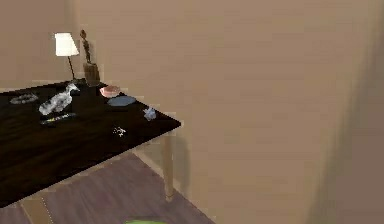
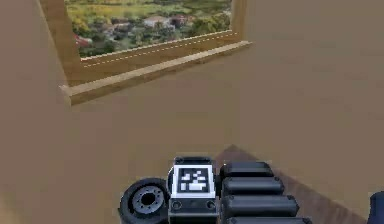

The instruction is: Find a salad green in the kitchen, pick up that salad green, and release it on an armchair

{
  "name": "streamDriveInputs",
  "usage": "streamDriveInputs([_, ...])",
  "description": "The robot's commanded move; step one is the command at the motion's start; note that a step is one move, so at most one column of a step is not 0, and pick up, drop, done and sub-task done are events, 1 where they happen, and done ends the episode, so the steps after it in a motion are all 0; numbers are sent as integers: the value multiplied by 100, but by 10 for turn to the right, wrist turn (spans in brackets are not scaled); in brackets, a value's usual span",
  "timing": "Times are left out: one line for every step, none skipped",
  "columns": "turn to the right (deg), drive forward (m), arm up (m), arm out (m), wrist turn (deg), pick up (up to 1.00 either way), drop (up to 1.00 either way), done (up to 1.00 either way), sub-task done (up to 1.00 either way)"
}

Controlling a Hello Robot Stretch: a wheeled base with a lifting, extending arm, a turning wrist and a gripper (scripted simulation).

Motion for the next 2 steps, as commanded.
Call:
streamDriveInputs([450,0,0,0,0,0,0,0,0])
streamDriveInputs([450,0,0,0,0,0,0,0,0])
